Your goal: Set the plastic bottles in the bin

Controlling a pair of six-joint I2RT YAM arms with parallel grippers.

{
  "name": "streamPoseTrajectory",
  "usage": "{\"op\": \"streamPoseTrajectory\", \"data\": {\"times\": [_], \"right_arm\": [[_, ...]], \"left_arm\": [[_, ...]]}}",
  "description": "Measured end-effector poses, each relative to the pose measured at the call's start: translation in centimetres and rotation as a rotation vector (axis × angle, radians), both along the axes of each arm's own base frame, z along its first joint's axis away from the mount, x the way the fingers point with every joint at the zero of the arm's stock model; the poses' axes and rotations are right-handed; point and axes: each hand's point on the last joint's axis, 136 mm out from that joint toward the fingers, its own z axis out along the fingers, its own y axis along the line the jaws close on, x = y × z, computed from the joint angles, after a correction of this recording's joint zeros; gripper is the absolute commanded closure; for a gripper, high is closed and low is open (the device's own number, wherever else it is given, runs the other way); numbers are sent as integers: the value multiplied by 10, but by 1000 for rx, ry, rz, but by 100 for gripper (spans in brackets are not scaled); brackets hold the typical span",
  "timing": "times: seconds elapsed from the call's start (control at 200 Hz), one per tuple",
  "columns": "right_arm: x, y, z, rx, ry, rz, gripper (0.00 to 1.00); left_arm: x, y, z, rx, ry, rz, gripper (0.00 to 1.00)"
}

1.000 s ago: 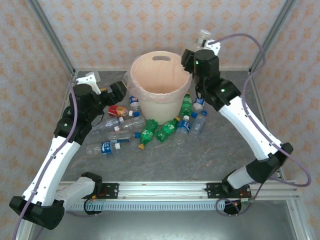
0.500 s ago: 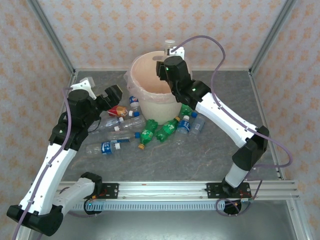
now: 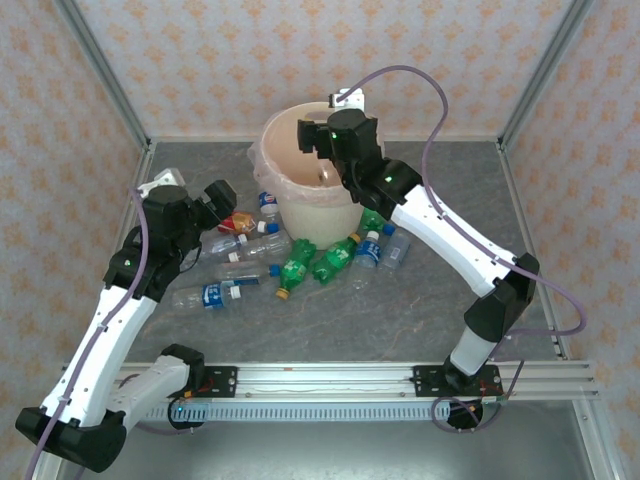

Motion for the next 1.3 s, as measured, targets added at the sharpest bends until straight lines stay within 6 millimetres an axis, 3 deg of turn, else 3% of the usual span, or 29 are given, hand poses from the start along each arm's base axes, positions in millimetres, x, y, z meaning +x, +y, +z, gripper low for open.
{"op": "streamPoseTrajectory", "data": {"times": [0.14,0.37,0.621,0.721,1.011,1.301], "right_arm": [[-2,-2,0,1,-3,1,0],[-13,-13,-2,0,-17,3,0],[-26,-26,-9,-6,-35,5,0],[-31,-30,-15,-7,-36,7,0],[-37,-32,-18,-17,-47,26,0],[-41,-34,-12,-16,-63,40,0]], "left_arm": [[-5,14,-16,4,48,92,1],[-24,35,-64,-45,192,234,1],[-61,63,-141,-123,435,402,1],[-77,73,-163,-151,512,468,1],[-106,83,-202,-244,628,604,4],[-124,79,-238,-333,727,699,6]]}}
